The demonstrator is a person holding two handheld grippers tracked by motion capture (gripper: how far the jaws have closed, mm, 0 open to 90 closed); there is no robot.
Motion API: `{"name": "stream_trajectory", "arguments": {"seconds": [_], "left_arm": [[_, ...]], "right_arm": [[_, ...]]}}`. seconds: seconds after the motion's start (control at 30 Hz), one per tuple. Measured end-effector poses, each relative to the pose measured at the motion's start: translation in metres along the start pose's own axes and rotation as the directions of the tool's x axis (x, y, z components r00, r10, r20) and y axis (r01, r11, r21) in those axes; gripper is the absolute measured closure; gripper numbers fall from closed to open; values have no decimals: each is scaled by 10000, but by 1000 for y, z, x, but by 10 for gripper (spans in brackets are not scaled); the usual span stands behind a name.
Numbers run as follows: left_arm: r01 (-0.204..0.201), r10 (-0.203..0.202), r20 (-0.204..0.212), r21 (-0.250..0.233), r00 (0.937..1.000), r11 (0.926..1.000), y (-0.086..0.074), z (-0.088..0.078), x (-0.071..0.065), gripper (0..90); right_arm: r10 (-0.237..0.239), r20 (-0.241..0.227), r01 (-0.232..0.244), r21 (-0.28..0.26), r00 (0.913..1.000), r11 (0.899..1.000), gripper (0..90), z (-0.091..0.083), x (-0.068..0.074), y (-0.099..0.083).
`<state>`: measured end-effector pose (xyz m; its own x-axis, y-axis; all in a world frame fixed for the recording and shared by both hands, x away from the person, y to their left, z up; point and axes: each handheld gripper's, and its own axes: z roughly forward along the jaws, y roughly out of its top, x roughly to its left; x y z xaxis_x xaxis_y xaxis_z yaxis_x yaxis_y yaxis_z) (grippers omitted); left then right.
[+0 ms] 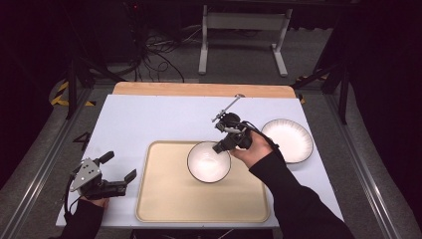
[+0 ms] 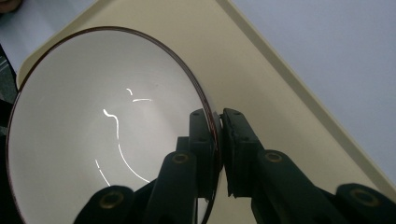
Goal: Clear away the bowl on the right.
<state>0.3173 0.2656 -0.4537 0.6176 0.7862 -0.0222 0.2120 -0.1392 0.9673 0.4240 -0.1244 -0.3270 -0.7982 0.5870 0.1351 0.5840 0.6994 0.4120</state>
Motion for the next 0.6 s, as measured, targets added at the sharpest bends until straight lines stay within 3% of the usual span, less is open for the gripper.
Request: {"name": "stream_trajectory", "arguments": {"seconds": [0.6], "left_arm": [[1,-1,-1,-3,10000,10000,0,0,0,1]], "right_arm": [[166,-91,-160,641,9998,9978,833,38,-4,-2]]}}
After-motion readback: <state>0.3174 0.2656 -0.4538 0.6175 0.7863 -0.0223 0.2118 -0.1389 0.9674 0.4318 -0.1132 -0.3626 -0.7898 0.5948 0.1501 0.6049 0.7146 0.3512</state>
